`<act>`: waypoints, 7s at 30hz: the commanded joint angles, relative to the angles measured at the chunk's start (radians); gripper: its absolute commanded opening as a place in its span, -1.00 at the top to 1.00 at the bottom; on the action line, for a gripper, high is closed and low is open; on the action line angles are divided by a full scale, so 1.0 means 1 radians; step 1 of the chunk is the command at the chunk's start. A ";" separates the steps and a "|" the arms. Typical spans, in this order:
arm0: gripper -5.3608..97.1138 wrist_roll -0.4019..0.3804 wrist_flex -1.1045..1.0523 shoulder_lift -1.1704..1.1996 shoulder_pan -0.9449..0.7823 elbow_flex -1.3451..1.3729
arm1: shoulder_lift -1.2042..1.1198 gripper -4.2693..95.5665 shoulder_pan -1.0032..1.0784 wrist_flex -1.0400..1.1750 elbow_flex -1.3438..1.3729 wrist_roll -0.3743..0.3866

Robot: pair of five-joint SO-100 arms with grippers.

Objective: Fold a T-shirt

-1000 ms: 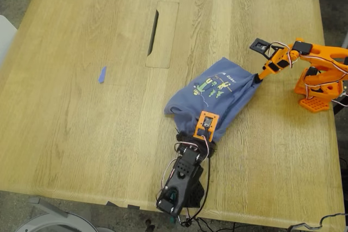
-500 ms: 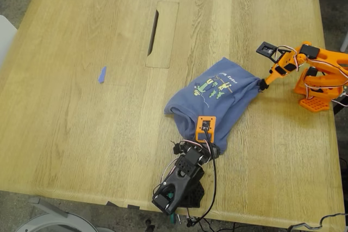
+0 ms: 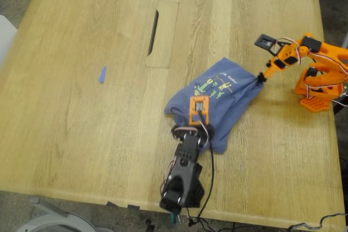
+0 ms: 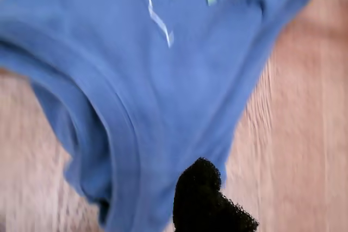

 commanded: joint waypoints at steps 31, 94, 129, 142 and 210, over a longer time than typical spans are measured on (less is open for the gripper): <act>0.90 0.057 -0.784 -1.011 -0.405 -0.534 | -0.597 0.91 -0.308 -0.555 -0.158 0.044; 0.90 0.153 -0.353 -0.561 -0.198 -0.446 | -0.241 0.91 -0.189 -0.267 -0.153 0.006; 0.90 0.107 -0.669 -0.736 -0.331 -0.173 | -0.359 0.91 -0.293 -0.640 0.209 0.043; 0.90 0.114 -0.690 -0.735 -0.486 -0.052 | 0.028 0.91 -0.204 -0.503 0.479 0.043; 0.90 0.262 -0.012 0.925 -1.681 0.723 | 0.890 0.91 1.347 -0.376 1.008 -0.103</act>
